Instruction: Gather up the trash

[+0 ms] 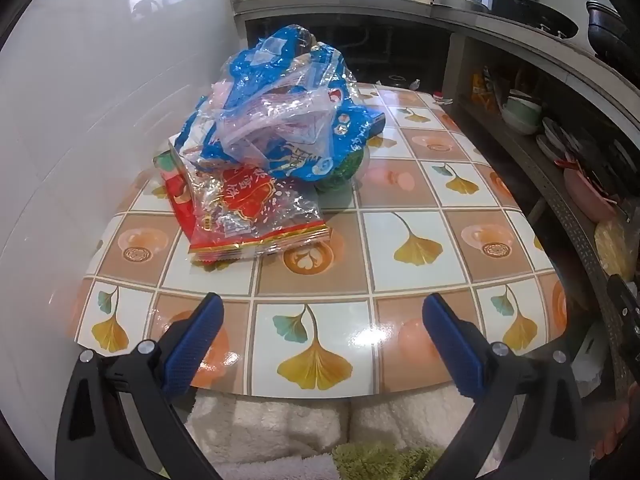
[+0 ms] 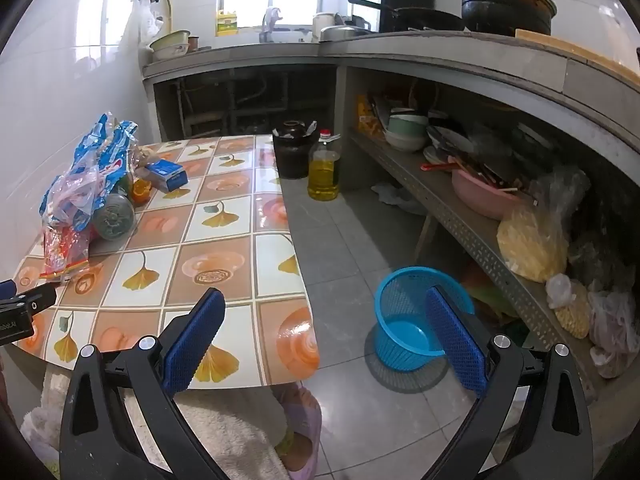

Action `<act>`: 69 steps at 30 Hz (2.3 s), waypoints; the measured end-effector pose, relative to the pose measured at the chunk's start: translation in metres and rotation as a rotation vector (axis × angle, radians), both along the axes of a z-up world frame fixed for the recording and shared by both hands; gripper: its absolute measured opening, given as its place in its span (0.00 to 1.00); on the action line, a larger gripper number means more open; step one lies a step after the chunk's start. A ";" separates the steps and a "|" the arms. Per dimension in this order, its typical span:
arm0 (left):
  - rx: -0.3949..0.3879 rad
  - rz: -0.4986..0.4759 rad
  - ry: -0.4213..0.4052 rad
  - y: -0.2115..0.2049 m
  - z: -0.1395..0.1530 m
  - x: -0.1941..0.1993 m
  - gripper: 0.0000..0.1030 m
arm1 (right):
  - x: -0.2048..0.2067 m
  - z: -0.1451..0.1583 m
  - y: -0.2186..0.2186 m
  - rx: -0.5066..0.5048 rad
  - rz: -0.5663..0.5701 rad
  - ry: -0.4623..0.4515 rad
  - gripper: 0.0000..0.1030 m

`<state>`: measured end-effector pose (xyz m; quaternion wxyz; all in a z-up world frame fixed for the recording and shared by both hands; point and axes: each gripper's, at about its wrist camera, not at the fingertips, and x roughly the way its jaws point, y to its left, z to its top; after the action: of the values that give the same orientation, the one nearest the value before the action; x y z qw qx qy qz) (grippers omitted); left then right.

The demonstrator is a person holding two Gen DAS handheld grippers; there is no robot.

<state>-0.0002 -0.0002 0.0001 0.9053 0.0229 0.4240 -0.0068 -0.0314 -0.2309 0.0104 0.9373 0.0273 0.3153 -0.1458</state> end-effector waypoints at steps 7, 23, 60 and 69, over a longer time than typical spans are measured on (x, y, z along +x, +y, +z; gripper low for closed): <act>0.000 0.005 0.003 -0.002 -0.001 0.000 0.95 | 0.001 -0.001 0.001 0.001 0.000 0.002 0.93; -0.010 0.003 0.000 0.003 -0.001 -0.002 0.95 | 0.004 0.001 0.002 -0.001 -0.004 -0.003 0.93; -0.009 0.009 0.009 0.006 -0.007 0.000 0.95 | 0.000 0.001 0.004 -0.002 -0.002 -0.005 0.93; -0.009 0.008 0.011 0.006 -0.007 0.001 0.95 | 0.000 0.001 0.003 -0.002 -0.001 -0.004 0.93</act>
<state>0.0004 0.0059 -0.0068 0.9031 0.0169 0.4290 -0.0050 -0.0314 -0.2275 0.0117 0.9379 0.0268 0.3134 -0.1463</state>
